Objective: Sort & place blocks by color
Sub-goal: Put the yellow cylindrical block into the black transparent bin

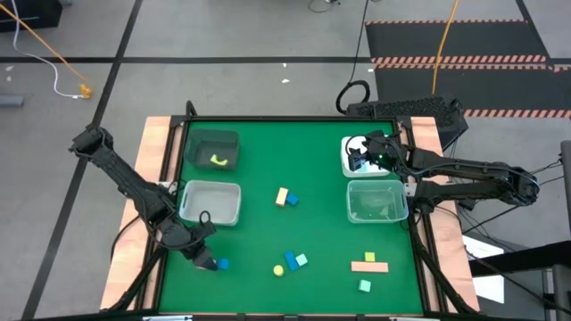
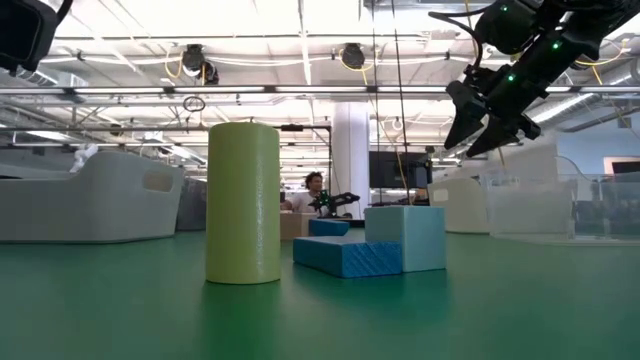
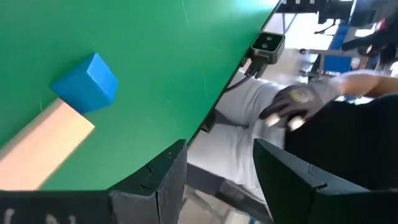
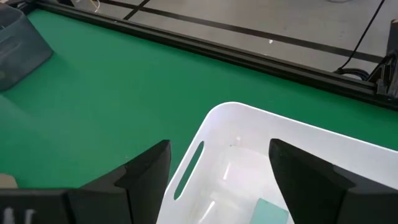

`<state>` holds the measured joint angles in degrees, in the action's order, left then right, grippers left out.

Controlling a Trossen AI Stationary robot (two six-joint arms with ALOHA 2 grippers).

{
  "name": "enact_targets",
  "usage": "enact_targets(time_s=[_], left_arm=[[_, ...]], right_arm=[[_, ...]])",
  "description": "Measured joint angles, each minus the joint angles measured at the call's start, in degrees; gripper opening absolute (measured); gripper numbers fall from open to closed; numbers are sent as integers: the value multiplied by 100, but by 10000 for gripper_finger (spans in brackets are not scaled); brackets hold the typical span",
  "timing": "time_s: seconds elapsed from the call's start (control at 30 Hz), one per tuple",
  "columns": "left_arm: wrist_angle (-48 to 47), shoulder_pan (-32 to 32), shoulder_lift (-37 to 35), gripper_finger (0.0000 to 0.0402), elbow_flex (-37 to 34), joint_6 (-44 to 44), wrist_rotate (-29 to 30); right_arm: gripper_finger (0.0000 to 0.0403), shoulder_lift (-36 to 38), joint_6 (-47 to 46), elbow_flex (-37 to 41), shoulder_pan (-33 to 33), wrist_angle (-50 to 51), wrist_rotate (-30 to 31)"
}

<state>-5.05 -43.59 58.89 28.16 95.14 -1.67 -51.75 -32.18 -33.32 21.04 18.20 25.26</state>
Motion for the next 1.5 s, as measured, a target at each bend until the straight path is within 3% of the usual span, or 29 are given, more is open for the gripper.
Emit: enact_targets(time_s=[0.33,0.77,0.9,1.03,1.23,1.33,1.5], left_arm=[[-787,104,0,186,0,-1811,15],[-849,204,0,186,0,-5197,22],[-844,314,0,186,0,-5565,76],[-840,456,0,186,0,-5660,500],[-740,829,0,186,0,-6527,1360],[-443,1030,35,186,0,-7140,1818],[119,1252,508,186,0,-8397,2088]], right_arm=[[265,0,2,0,0,0,0],[265,0,-5,0,0,0,-2],[265,0,-6,0,0,0,-2],[265,0,2,0,0,0,-2],[265,-2,-7,0,-1,0,-2],[265,0,2,0,0,0,-2],[265,-2,2,-2,-2,0,-2]])
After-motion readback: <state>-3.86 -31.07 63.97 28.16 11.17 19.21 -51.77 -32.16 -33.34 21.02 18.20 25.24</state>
